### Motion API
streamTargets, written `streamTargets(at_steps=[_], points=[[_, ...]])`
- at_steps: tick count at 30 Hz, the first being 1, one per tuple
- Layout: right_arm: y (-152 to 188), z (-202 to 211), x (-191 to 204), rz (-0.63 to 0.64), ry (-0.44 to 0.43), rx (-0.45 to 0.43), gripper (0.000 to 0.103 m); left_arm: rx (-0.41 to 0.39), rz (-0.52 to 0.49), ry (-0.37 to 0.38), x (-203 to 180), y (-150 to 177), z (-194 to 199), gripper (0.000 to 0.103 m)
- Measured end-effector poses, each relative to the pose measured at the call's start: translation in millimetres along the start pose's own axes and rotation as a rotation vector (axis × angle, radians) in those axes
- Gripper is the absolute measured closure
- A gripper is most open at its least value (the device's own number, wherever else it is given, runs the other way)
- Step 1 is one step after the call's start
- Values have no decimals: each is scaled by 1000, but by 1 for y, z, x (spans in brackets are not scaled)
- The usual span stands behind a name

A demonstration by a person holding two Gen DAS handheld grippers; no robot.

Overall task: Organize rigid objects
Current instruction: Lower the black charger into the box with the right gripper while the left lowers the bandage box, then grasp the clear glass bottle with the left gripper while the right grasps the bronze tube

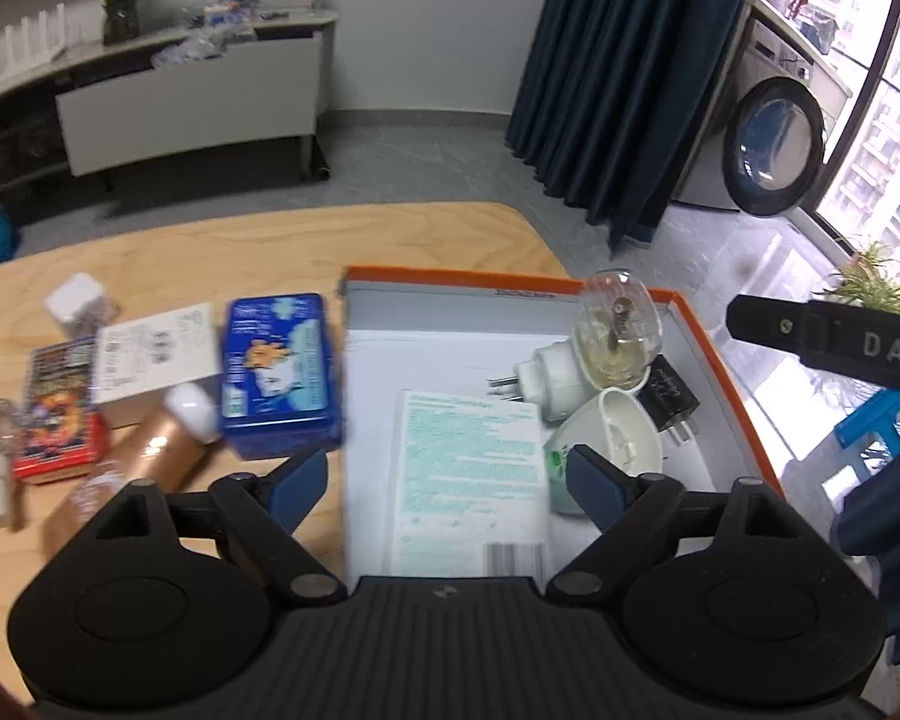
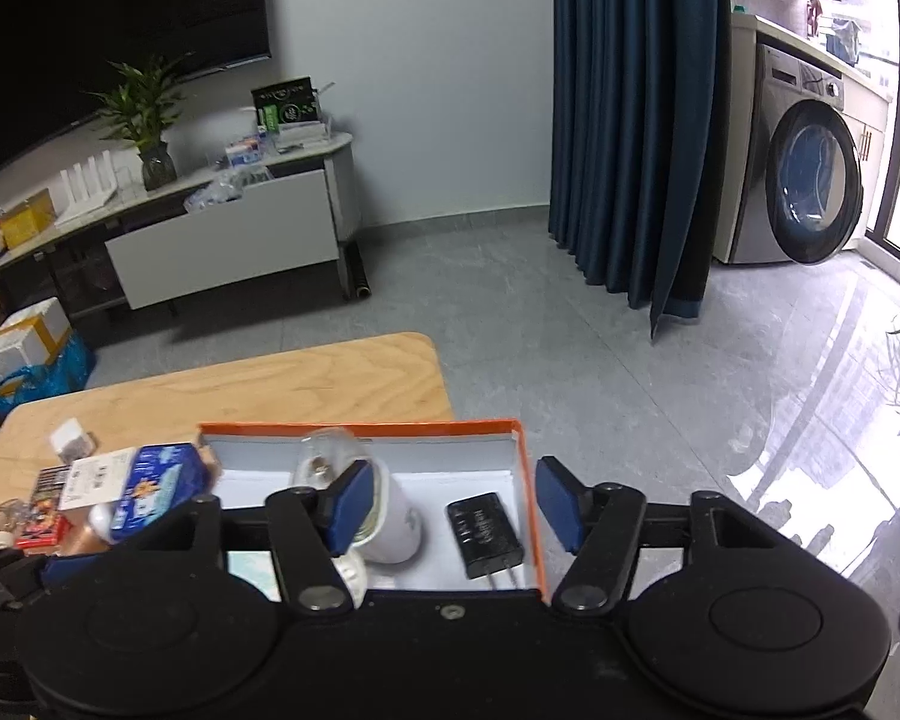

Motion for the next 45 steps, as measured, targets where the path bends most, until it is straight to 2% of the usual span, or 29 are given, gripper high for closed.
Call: streamTargets(at_steps=[11, 25, 30, 35, 45], points=[[30, 23, 53, 35, -65, 39, 22, -45, 86, -119, 70, 24, 50, 11], [64, 26, 146, 132, -190, 93, 22, -25, 249, -260, 170, 62, 79, 11], [72, 24, 163, 162, -208, 111, 22, -19, 291, -290, 193, 67, 76, 11], [77, 23, 169, 177, -215, 124, 22, -3, 324, -323, 214, 62, 56, 11], [82, 9, 165, 173, -216, 150, 22, 3, 362, -350, 236, 29, 4, 11]])
Point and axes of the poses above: each gripper's, at about its wrist camera, not at the fingertips, and z roughly against the way its jaws point, x to its left, y to its underside, the point moved 7 cm from there along -z, roughly the way its jaws point, and after that the axes turned 6 degrees about -y, right-handed, at the moved point
